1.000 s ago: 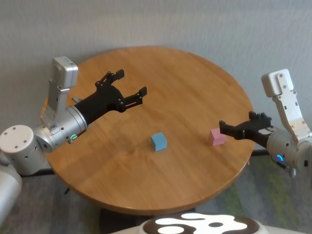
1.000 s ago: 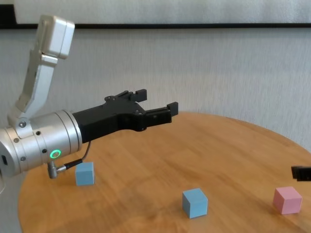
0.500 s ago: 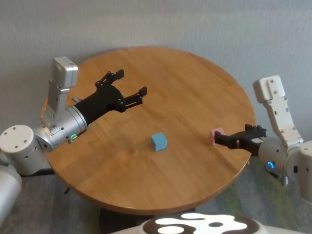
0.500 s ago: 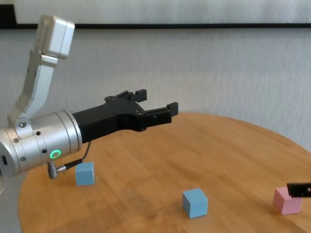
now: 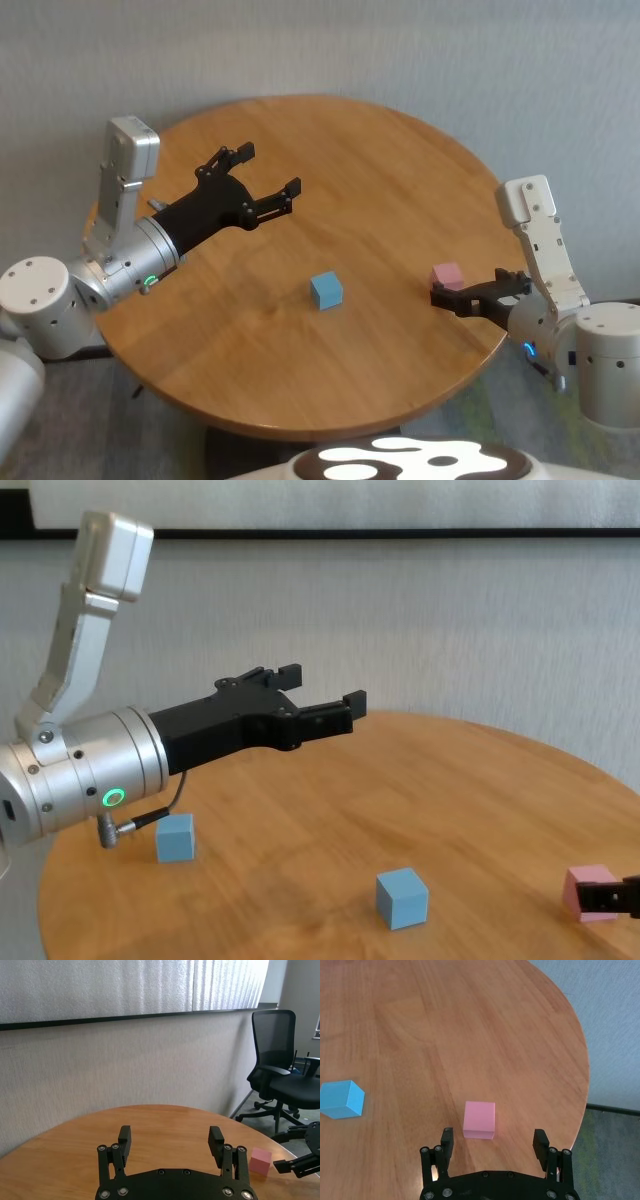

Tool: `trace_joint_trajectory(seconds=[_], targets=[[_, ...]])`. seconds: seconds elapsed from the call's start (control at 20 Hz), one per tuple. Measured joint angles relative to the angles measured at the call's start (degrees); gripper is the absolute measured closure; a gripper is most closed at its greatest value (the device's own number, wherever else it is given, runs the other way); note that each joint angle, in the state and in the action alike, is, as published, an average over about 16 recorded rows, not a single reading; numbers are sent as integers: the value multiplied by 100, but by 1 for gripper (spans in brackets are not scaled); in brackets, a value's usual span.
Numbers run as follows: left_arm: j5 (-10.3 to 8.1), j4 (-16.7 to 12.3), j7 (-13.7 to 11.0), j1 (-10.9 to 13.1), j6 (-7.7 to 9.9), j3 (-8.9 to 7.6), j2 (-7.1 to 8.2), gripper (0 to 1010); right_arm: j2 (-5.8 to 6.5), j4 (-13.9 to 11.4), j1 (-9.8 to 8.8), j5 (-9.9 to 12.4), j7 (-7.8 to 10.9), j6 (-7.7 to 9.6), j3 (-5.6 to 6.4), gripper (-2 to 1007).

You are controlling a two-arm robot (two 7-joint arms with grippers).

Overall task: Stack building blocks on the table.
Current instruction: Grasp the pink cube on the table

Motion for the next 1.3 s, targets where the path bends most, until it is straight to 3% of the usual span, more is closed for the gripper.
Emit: trace_joint_trajectory(seconds=[0.6, 1.3], targets=[[0, 0, 0, 0, 0, 0, 0, 8, -423, 421, 240, -198, -69, -91, -48, 0], [0, 0, 0, 0, 0, 0, 0, 8, -720, 729, 471, -324, -75, 34, 14, 0]])
